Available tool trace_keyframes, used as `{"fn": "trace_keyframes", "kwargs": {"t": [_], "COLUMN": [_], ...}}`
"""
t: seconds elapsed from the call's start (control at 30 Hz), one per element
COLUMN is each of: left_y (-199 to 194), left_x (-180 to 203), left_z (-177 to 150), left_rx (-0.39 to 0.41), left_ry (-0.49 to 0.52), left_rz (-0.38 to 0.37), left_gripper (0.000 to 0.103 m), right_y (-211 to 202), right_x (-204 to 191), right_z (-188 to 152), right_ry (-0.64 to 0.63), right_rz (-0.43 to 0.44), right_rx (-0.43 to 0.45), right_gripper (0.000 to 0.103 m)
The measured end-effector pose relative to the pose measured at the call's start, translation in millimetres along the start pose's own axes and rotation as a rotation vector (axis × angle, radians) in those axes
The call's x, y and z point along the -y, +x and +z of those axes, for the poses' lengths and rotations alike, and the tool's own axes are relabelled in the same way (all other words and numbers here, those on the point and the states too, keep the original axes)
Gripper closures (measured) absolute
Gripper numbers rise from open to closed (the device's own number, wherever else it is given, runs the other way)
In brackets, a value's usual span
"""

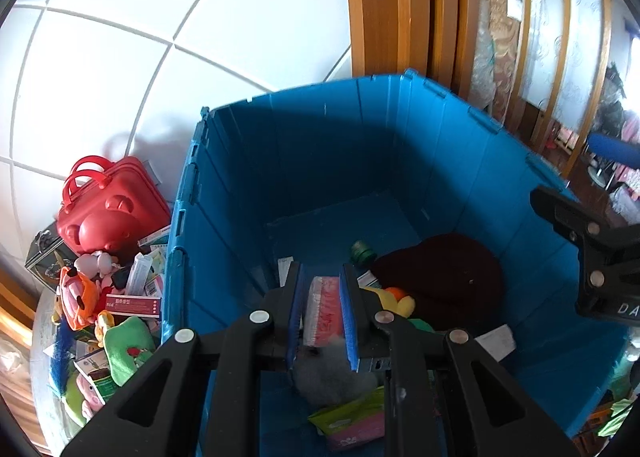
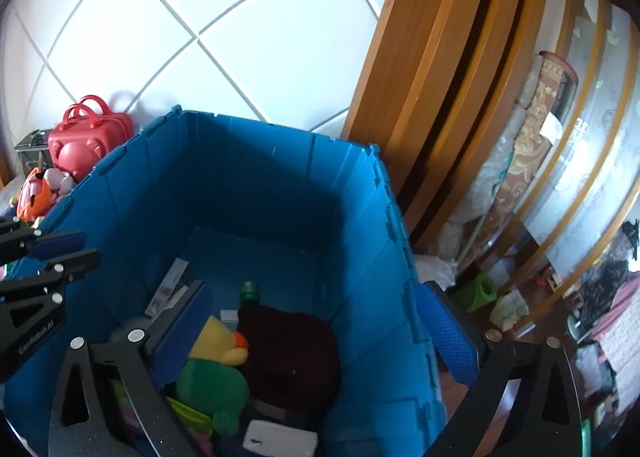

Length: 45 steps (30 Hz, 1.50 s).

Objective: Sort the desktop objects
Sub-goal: 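Open both grippers to drop the plush toy and towel into the crate, then move both grippers back from the crate to the pile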

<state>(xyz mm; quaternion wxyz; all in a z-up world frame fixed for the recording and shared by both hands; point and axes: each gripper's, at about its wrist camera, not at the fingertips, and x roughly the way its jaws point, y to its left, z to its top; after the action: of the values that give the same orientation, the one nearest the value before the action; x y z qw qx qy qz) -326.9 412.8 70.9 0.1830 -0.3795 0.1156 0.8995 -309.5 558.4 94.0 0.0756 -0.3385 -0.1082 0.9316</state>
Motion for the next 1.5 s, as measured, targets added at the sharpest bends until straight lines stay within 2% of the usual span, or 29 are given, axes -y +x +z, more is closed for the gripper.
{"fn": "trace_keyframes", "kwargs": {"t": [0.2, 0.4, 0.43, 0.5, 0.6, 0.7, 0.8, 1.03, 1.2, 1.33, 1.5], "left_y": [-43.5, -80.0, -86.2, -94.5, -107.4, -115.9, -124.7, -142.0, -151.0, -161.1, -171.5], "left_x": [-3.0, -5.8, -5.4, -4.3, -2.9, -3.4, -14.0, -44.9, -80.7, -109.0, -169.7], "left_z": [-25.8, -59.7, -67.0, -77.9, -95.5, -108.8, -120.8, -144.9, -166.0, -186.4, -218.9], "left_rx": [0.122, 0.22, 0.239, 0.266, 0.315, 0.344, 0.368, 0.407, 0.411, 0.417, 0.39], "left_ry": [-0.02, -0.045, -0.047, -0.05, -0.05, -0.039, -0.071, -0.143, -0.21, -0.22, -0.31], "left_rz": [-0.027, -0.038, -0.034, -0.029, -0.016, 0.009, -0.003, 0.057, 0.118, 0.237, 0.248], "left_gripper": [0.085, 0.082, 0.08, 0.059, 0.039, 0.038, 0.038, 0.038, 0.038, 0.038, 0.038], "right_y": [-40.8, -77.1, -80.7, -86.6, -93.3, -99.1, -108.6, -133.1, -137.9, -144.7, -161.7], "right_x": [4.0, 3.4, 3.1, 3.2, 3.7, -0.5, -8.1, -30.8, -59.5, -94.3, -145.3], "right_z": [-23.0, -61.6, -67.7, -78.8, -96.4, -107.3, -113.8, -116.6, -110.3, -100.9, -88.5], "right_ry": [0.031, 0.109, 0.12, 0.146, 0.205, 0.232, 0.236, 0.27, 0.283, 0.266, 0.212], "right_rz": [0.015, 0.083, 0.089, 0.1, 0.127, 0.162, 0.183, 0.251, 0.324, 0.41, 0.513], "right_rx": [0.071, 0.137, 0.144, 0.157, 0.17, 0.18, 0.211, 0.342, 0.391, 0.458, 0.544], "right_gripper": [0.0, 0.0, 0.0, 0.0, 0.0, 0.0, 0.0, 0.0, 0.0, 0.0, 0.0]}}
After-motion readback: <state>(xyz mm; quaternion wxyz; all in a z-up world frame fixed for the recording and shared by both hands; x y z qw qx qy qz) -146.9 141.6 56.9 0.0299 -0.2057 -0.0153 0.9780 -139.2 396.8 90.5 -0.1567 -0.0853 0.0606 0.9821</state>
